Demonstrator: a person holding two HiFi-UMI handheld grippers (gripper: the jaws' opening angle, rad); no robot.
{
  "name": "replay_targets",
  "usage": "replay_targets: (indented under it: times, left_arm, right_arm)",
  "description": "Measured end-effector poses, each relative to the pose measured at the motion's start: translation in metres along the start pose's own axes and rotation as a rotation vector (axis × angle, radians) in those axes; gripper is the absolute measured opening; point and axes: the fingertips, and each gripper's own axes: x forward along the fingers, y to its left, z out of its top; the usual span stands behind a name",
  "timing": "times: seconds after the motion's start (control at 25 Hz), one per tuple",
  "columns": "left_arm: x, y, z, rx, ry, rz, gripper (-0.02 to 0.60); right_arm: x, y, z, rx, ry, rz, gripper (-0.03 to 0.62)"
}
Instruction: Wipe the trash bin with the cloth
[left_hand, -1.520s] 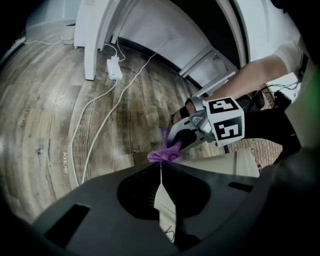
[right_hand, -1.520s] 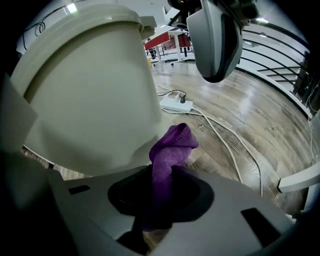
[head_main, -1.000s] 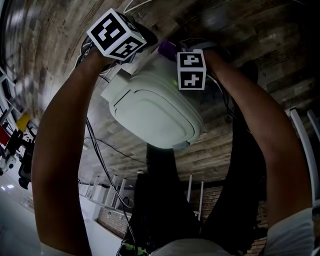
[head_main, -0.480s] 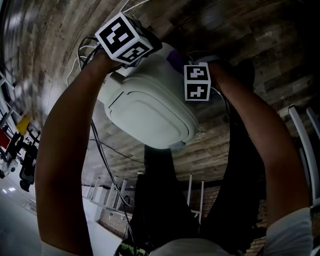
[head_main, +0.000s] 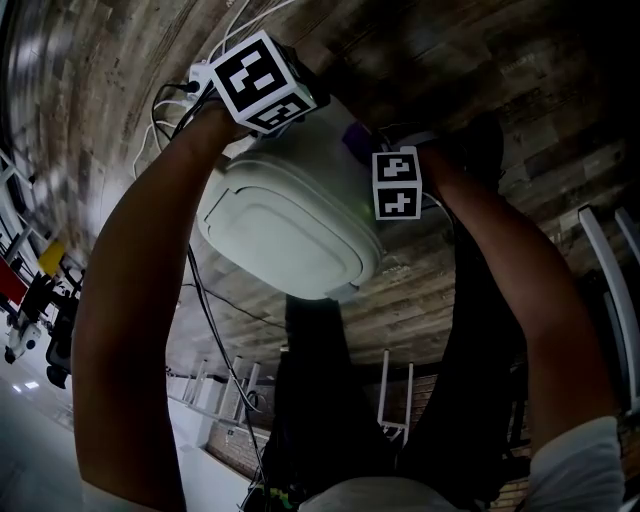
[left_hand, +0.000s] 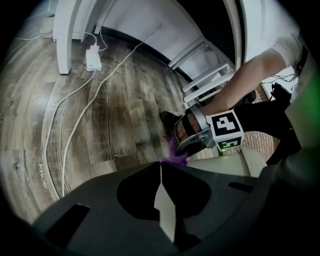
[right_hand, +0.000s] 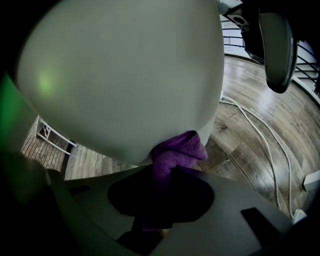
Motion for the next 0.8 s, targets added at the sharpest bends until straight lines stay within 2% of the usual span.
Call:
replay_targets:
  times: [0.4, 0.52, 0.68, 0.8]
  left_arm:
    - [0.039, -0.025, 0.022, 0.044, 0.045, -0.058, 0.009]
    - [0.05, -0.032, 0.024, 0.082, 0.082, -0.07, 0.009]
    - [0.058, -0.035, 0.036, 0.07, 0.065, -0.083, 0.009]
    - [0.06, -0.036, 0.041, 0.069, 0.062, -0.084, 0.009]
  right_arm:
    - [0.01, 0.039, -0.029, 0.013, 0.015, 0.05, 0.101]
    - [0.015, 0.063, -0.04, -0.015, 0.04, 0.108, 0.101]
    - [0.016, 0.098, -0.064, -0.095, 0.113, 0.223, 0.101]
    - [0.013, 0.101, -0.08, -0.085, 0.141, 0.242, 0.101]
